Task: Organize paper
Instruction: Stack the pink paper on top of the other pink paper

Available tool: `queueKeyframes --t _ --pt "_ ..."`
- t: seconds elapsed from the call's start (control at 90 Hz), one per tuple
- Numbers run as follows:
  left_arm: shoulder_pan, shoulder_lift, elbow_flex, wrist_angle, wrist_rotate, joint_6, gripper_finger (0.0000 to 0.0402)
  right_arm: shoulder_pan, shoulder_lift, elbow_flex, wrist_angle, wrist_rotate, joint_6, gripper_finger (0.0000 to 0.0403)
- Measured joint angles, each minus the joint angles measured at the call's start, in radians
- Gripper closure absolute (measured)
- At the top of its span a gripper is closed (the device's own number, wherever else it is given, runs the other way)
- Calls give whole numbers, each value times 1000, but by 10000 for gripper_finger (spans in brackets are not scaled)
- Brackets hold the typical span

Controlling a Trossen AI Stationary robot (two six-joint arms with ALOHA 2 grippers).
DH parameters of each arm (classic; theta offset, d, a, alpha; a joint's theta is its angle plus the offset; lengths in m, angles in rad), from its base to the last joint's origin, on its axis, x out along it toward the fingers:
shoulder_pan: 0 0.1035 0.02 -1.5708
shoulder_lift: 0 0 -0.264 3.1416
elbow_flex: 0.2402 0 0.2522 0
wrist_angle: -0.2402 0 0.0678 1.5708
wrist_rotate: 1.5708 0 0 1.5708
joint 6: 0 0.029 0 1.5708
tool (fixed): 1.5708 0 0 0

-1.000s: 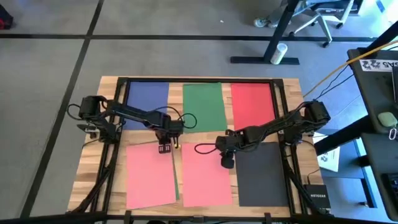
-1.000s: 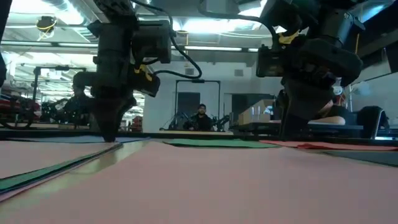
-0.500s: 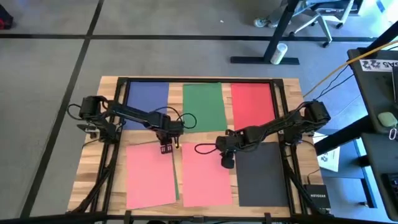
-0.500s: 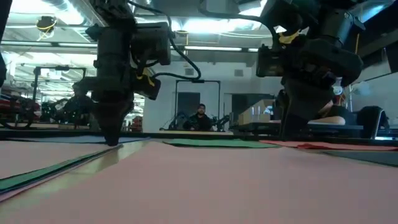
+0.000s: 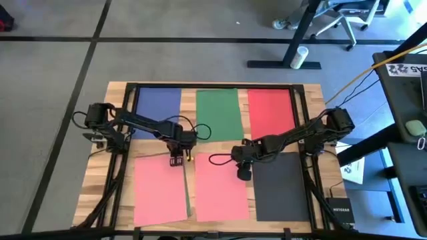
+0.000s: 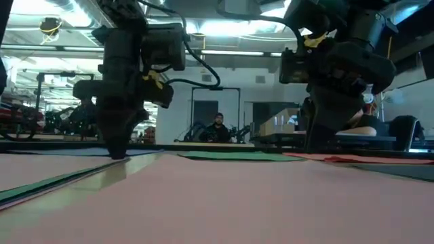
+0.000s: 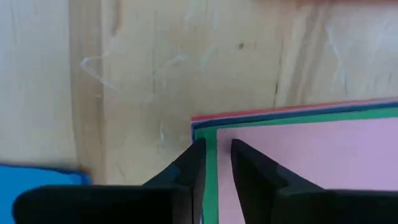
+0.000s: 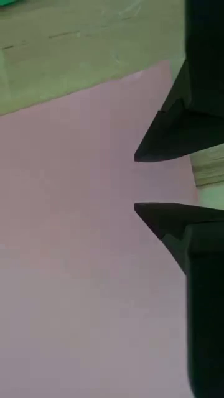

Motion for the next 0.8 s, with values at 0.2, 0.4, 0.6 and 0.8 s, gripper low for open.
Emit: queueKeyframes --t 0.2,0.4,0.6,0.8 --pt "1 0 5 -12 -4 -3 382 0 0 0 0 0 0 297" --pt "0 0 35 -43 -3 2 400 0 0 0 0 0 -1 297" --pt "0 0 69 -73 -1 11 401 0 0 0 0 0 -1 297" --pt "0 0 72 -98 0 1 401 0 0 0 -1 -1 -2 297"
